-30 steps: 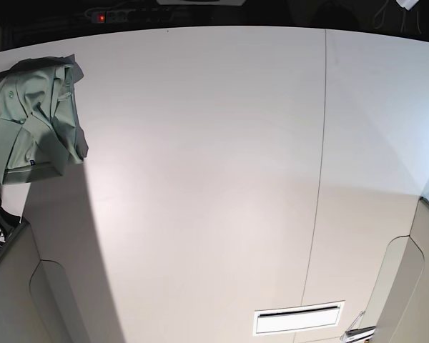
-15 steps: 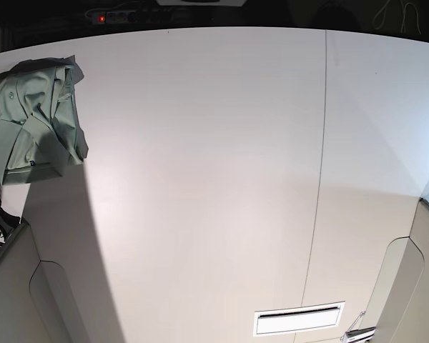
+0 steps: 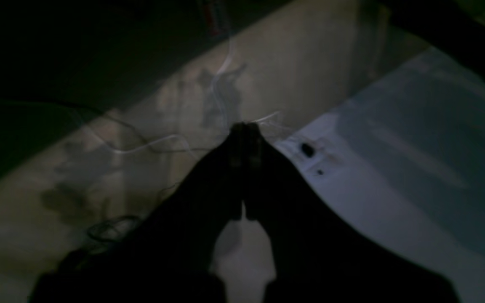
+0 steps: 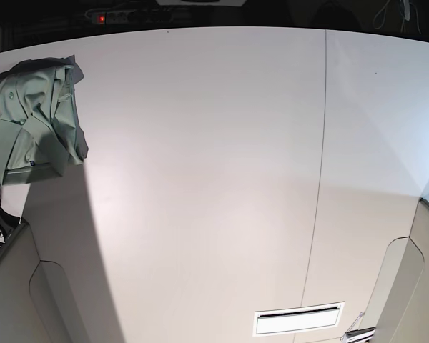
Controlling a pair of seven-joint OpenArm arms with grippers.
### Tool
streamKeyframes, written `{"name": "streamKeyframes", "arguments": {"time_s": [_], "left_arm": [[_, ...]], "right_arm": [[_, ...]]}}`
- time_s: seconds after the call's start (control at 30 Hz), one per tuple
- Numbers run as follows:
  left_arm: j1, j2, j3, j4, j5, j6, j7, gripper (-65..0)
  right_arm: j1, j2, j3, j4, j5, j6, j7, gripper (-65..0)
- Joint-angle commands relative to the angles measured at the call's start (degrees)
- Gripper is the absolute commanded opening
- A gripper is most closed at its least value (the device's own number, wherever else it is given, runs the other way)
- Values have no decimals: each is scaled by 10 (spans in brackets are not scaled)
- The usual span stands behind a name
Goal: Fold the T-shirt properly
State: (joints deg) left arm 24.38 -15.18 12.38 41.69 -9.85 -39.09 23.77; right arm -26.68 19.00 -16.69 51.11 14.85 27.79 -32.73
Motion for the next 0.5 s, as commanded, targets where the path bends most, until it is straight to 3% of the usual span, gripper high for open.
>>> {"name": "streamKeyframes", "arguments": {"time_s": [0.0, 0.13, 0.27, 0.37, 0.47], "left_arm": [[2, -2, 0, -6, 11, -7, -12, -650], [-8, -2, 0, -15, 66, 130, -82, -650], [-19, -2, 0, -16, 85, 273, -110, -650], [-33, -2, 0, -16, 84, 311, -129, -650], [-46, -2, 0, -16, 82, 325, -138, -650]], "right_arm": [[-1, 2, 2, -3, -8, -10, 20, -628], [1, -11, 2, -8, -54, -53, 83, -512], [23, -22, 2, -8, -87, -86, 90, -509], [45, -27, 2, -8, -87, -110, 90, -509], [66, -30, 2, -8, -86, -131, 87, -509]]}}
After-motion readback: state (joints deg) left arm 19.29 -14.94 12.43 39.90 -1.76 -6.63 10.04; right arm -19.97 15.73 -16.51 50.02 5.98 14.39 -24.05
